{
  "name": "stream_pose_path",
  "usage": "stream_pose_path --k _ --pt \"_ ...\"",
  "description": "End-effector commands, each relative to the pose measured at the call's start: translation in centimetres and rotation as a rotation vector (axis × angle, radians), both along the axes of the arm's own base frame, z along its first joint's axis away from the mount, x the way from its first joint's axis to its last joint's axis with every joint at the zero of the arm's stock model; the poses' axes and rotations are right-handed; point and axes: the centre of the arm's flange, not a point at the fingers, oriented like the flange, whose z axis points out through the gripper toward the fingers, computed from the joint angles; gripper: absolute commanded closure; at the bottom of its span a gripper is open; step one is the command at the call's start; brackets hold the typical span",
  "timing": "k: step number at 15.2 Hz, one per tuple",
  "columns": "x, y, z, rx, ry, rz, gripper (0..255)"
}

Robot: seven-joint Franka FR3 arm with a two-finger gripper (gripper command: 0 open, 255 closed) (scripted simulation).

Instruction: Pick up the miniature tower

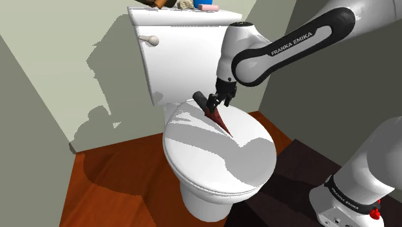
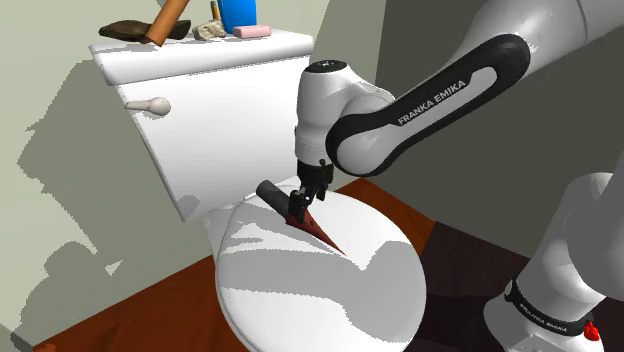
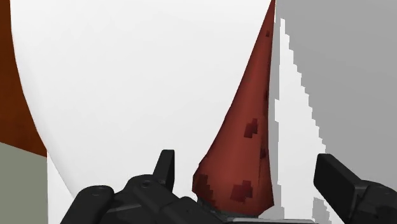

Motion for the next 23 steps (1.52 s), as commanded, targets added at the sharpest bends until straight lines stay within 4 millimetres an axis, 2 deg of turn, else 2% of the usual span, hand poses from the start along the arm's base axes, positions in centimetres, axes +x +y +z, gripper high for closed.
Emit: stream_pose_path --k 1,6,8,9,18,23 --pt "0.2 0.2 -1.3 0.001 0.000 -0.001 0" --pt "0.2 0.2 -3.9 0.001 0.000 -0.001 0" --pt "0.2 0.2 -4.2 0.002 0.000 -0.001 0" --pt "0.2 0.2 -4.3 0.002 0.000 -0.001 255" --pt "0.2 0.2 -4.2 0.001 0.000 -0.001 255" --pt "0.2 0.2 -1.6 0.001 0.000 -0.001 255"
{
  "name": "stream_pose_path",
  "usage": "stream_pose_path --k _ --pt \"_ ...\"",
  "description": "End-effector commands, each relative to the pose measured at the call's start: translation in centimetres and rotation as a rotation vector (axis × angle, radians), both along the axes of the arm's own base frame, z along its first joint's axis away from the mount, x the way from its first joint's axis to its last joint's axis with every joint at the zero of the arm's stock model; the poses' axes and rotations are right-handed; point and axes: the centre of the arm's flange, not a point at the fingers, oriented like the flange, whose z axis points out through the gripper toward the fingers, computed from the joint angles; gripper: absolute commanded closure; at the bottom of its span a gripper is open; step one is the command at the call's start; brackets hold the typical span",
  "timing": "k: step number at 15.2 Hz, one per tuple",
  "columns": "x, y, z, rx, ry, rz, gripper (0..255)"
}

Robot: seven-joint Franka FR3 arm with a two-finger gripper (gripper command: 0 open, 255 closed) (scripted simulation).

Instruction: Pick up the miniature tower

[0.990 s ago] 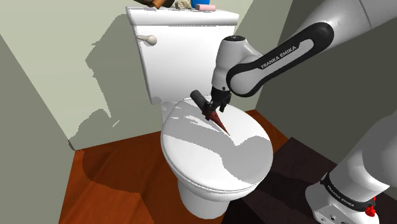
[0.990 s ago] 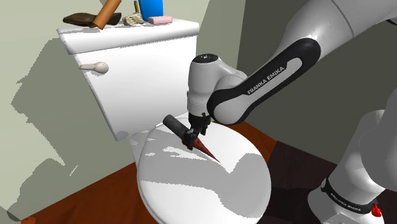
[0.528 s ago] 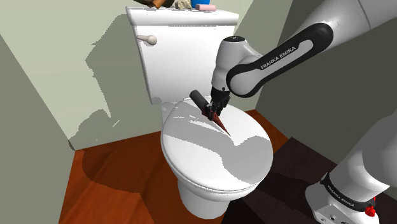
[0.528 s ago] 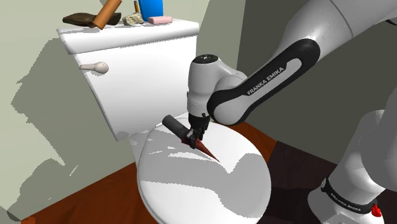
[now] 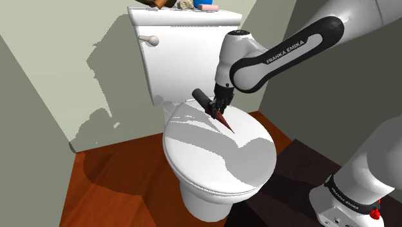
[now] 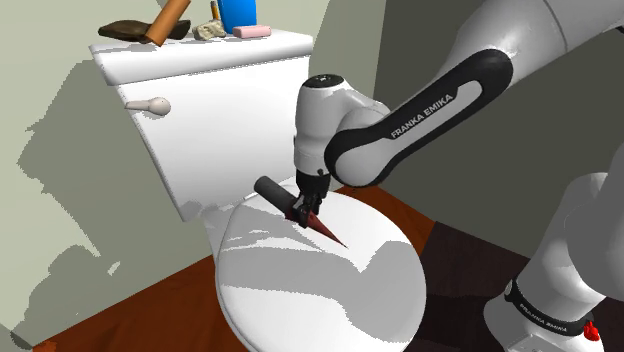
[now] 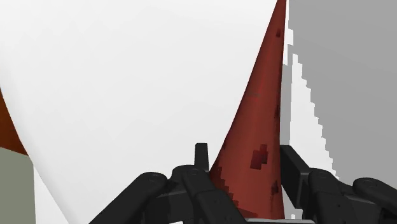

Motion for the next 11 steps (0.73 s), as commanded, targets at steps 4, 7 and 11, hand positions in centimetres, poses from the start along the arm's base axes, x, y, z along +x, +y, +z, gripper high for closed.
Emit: stream_pose_path --k 4,7,11 --pt "-0.1 0.1 2.8 0.000 0.000 0.000 255" --pt "-0.1 0.1 4.4 0.000 0.000 0.000 255" --pt "-0.1 0.1 6.1 0.000 0.000 0.000 255"
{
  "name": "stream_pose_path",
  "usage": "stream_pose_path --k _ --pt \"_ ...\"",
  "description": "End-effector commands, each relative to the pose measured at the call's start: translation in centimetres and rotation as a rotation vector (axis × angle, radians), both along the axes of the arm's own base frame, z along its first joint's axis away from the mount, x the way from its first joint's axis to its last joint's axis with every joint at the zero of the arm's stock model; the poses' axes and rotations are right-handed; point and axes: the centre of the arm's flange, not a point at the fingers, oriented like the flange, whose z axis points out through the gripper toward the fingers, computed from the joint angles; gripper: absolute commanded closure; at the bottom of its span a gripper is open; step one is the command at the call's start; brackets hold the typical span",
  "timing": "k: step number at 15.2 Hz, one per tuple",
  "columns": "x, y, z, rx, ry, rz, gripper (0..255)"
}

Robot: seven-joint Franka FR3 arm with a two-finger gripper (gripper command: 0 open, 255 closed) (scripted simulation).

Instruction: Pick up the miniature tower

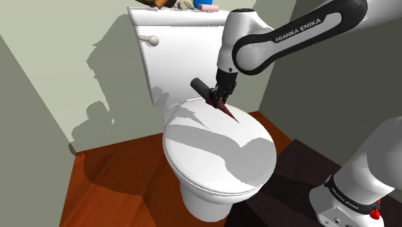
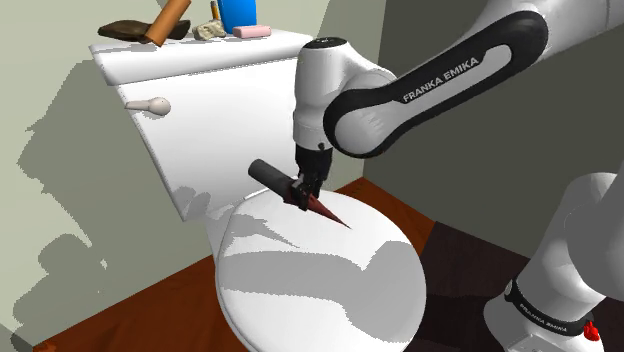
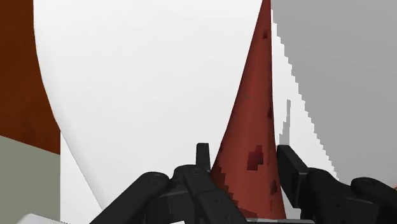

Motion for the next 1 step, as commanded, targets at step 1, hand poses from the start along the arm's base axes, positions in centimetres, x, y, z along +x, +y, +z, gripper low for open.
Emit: stream_pose_path --k 1 --pt "-0.03 0.10 0.35 0.000 0.000 0.000 255"
